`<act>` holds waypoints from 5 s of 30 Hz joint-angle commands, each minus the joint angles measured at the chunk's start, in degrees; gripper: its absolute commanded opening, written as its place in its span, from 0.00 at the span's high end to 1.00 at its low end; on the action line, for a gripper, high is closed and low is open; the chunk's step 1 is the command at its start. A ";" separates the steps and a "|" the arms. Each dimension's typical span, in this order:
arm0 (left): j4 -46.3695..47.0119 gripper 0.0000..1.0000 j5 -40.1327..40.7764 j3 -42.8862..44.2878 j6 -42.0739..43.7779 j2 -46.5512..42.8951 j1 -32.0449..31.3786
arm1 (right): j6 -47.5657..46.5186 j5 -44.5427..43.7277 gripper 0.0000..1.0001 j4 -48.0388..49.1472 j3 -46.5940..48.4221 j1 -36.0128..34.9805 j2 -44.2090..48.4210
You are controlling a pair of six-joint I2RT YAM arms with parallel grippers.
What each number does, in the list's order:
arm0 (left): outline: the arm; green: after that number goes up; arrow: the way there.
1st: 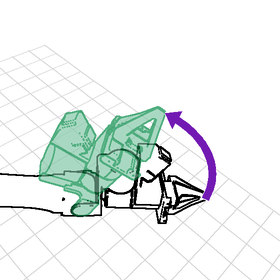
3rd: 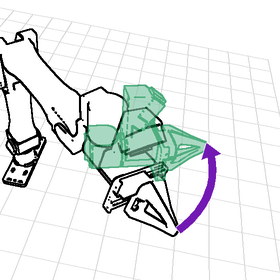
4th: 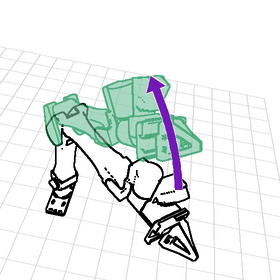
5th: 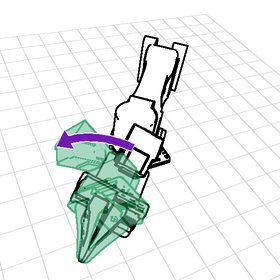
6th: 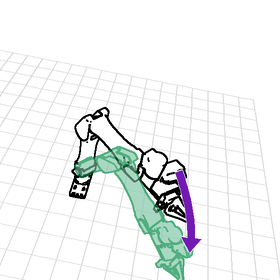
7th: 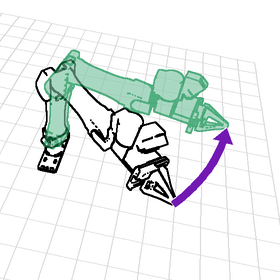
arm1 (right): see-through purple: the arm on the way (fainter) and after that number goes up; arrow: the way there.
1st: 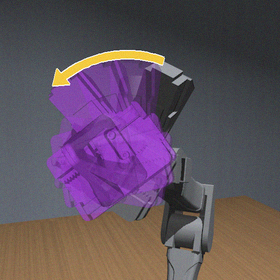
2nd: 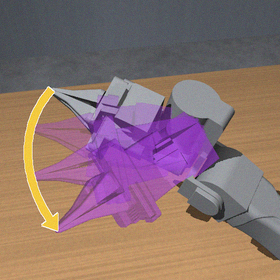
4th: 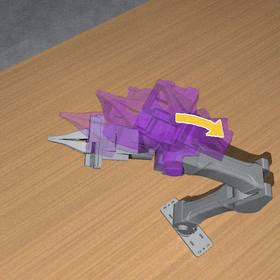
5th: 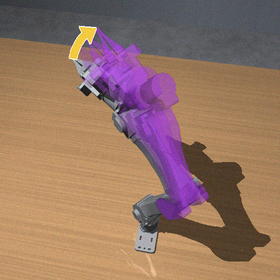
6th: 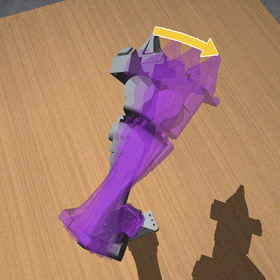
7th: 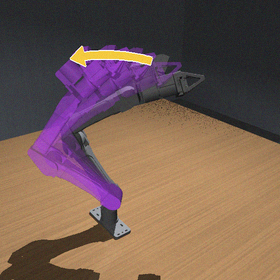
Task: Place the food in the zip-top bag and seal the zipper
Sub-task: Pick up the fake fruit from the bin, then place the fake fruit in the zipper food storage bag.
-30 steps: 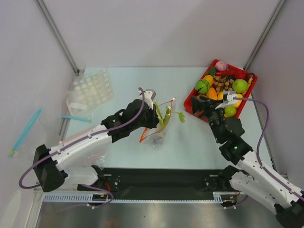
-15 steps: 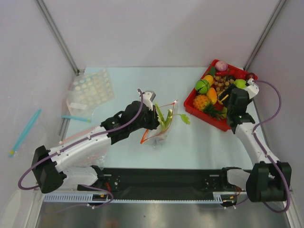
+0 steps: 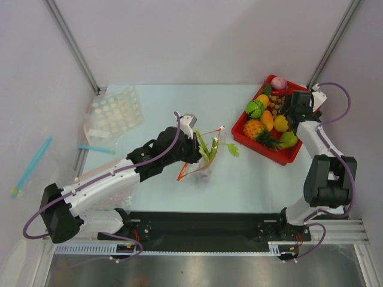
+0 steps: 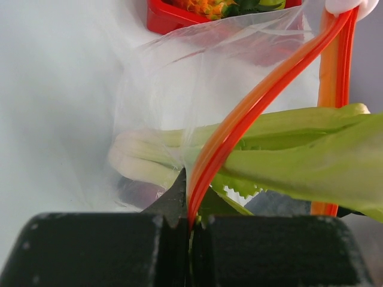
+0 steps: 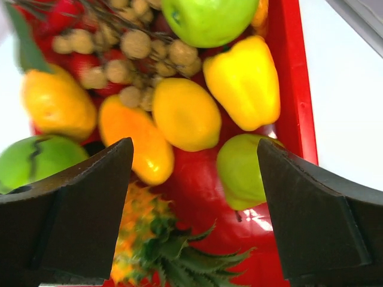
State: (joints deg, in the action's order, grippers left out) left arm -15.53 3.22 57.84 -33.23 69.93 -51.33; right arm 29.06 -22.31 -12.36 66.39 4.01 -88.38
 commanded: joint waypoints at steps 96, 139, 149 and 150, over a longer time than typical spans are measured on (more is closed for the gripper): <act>-0.56 0.93 0.12 5.26 5.20 2.49 -5.62 | -17.01 44.81 0.78 45.64 -37.56 -50.41 57.99; 3.22 0.95 -8.49 -1.06 0.19 -6.83 0.88 | -32.06 33.27 0.89 36.70 -32.47 -58.52 35.91; 3.58 0.95 -8.32 -1.15 0.36 -6.65 1.14 | -27.31 40.84 0.30 36.44 -30.53 -57.36 33.27; 3.49 0.95 -8.15 -1.15 0.19 -6.65 1.41 | -27.13 41.02 0.26 36.18 -30.44 -57.62 34.75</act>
State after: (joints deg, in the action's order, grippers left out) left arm -20.03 -1.65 55.20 -31.05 64.82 -49.36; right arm -1.17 13.37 24.40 33.69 -52.80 -55.42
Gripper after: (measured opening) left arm 0.049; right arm 0.788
